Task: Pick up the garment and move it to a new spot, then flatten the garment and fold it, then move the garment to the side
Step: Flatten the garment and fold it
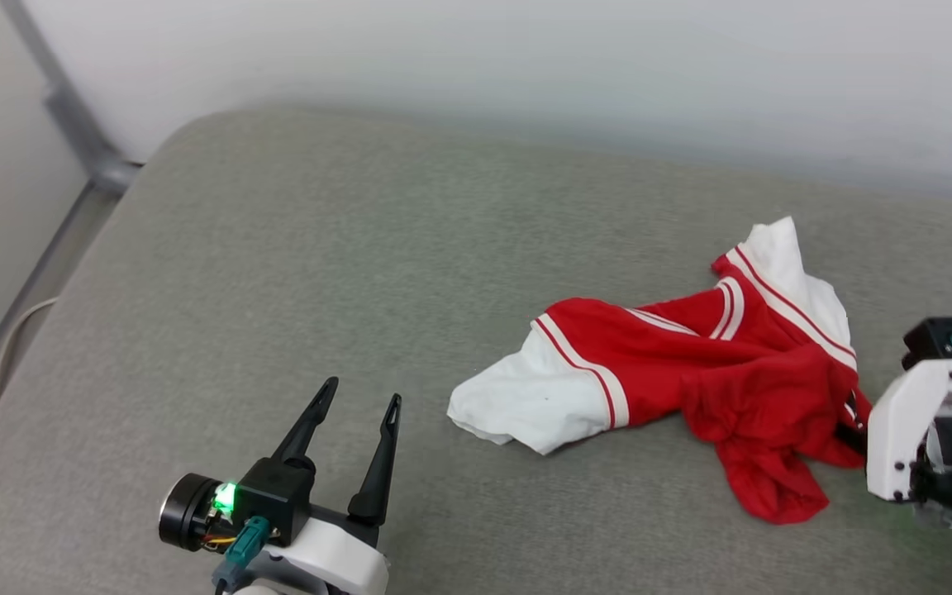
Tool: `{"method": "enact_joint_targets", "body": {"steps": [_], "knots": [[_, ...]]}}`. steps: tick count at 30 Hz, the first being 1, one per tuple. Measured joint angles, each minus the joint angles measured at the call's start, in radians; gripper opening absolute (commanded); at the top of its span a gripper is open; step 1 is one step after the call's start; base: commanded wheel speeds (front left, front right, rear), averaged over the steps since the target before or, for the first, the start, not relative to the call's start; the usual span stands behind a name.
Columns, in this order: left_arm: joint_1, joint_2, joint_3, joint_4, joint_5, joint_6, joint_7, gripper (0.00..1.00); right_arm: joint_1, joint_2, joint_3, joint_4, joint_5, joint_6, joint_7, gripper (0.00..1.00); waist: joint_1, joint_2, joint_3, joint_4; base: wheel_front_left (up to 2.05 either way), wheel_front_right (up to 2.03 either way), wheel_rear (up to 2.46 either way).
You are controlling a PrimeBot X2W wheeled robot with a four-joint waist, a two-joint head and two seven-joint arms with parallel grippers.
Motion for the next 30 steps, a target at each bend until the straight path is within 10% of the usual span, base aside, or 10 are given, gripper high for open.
{"method": "enact_joint_targets", "body": {"steps": [20,21,22,30], "knots": [[0.01,-0.005,0.012,0.019,-0.008,-0.005,0.0,1.0,0.438,0.239,-0.475,-0.355,-0.286,0.0,0.022,0.0,0.0,0.0,-0.029,-0.157,0.0,0.0,0.0],[0.01,-0.005,0.013,0.019,-0.009,-0.006,0.0,1.0,0.447,0.248,-0.486,-0.392,-0.31,0.0,0.029,0.65,0.0,0.0,-0.029,-0.16,0.0,0.0,0.0],[0.01,-0.005,0.013,0.019,-0.011,-0.008,0.0,1.0,0.452,0.259,-0.497,-0.427,-0.325,0.0,0.04,1.0,0.0,0.0,-0.03,-0.164,0.0,0.0,0.0],[0.005,-0.013,0.026,0.011,-0.061,-0.018,0.0,1.0,0.465,0.27,-0.518,-0.72,-0.392,-0.001,-0.028,1.0,0.0,0.0,-0.027,-0.198,0.0,0.0,0.0]]}}
